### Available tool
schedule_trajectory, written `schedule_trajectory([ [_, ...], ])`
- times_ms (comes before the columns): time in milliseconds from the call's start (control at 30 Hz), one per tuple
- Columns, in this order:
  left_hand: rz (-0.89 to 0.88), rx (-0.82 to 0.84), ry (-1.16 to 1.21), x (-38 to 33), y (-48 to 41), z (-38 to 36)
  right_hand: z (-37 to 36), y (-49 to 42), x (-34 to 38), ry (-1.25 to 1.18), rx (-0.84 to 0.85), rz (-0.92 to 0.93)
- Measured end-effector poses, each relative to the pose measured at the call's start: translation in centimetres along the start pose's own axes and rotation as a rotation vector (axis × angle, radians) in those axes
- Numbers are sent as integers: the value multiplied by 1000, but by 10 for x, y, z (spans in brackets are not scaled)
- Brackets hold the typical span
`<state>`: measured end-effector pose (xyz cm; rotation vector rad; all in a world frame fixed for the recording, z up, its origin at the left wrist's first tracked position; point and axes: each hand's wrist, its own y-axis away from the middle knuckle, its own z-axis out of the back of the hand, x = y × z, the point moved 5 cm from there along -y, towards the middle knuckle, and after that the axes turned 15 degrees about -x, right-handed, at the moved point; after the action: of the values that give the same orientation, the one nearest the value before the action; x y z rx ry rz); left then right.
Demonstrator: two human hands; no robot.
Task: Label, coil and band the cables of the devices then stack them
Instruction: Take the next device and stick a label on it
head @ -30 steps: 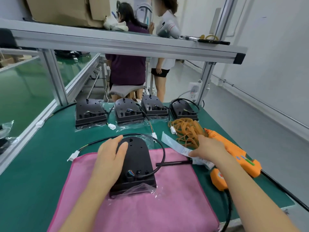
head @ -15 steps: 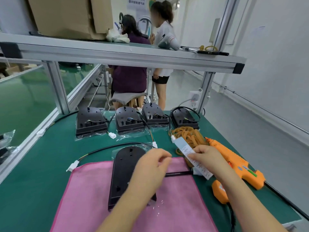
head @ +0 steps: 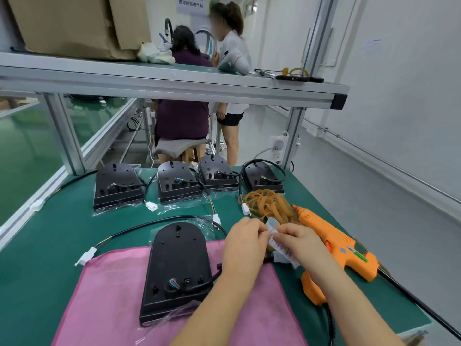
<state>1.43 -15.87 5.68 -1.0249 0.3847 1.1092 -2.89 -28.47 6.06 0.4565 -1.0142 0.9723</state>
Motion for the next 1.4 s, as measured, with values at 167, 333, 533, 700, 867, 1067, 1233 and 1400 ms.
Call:
schedule_trajectory([
  [167,-97,-6,-17,-6,3,1,1,2,1,31,-9,57],
  [333,-234,8,-119,-13,4,3,1,3,2,30,-27,80],
  [533,-398,-44,-301,-30,7,11,0,7,3,20,-35,89],
  [700,-282,-59,-223,-20,3,12,0,3,-5,102,-88,88],
  [867,-190,-133,-184,-6,-11,31,5,-11,-18,307,-195,46],
  [1067,-293,-216,-197,9,-23,86,-7,5,23,465,-333,450],
  [1233,-716,-317,-308,6,-16,122,-58,31,59,-323,129,-37],
  [1400,-910,-258,-397,23,-10,130,-90,41,66,-508,225,-281],
])
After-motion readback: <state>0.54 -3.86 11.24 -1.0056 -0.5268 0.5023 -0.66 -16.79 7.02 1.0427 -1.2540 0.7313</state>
